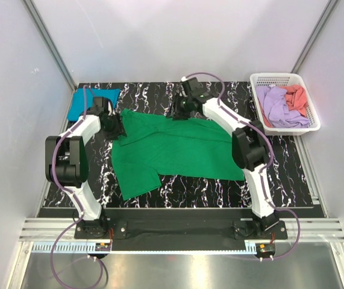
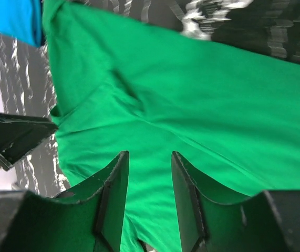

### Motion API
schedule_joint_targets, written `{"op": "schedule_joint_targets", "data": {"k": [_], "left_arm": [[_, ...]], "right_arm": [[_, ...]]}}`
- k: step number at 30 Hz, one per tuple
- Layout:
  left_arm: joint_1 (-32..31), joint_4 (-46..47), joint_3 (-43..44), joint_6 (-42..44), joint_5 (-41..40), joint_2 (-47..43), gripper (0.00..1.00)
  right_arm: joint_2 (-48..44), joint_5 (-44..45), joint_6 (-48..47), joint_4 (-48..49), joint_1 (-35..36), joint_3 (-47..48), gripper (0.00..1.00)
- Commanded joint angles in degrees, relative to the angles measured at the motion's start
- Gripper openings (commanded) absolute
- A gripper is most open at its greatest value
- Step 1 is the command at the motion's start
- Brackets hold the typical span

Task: Fold and stack the t-shirts
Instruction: Fold the tshirt

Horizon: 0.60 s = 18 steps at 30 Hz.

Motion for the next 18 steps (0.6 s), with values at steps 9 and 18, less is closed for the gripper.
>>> {"op": "schedule_joint_targets", "data": {"k": [9,18], "left_arm": [[-0.96,7.80,-2.53,2.21,7.24,-1.52,0.50],[-2.01,13.42,1.14,3.35,7.69,-1.01,0.51]], "right_arm": [[-1.99,-2.91,-1.02,3.87,2.89,-2.97,0.46],[-9.11,-2.11,-3.75,2.38,2.89,-9.83,0.45]]}}
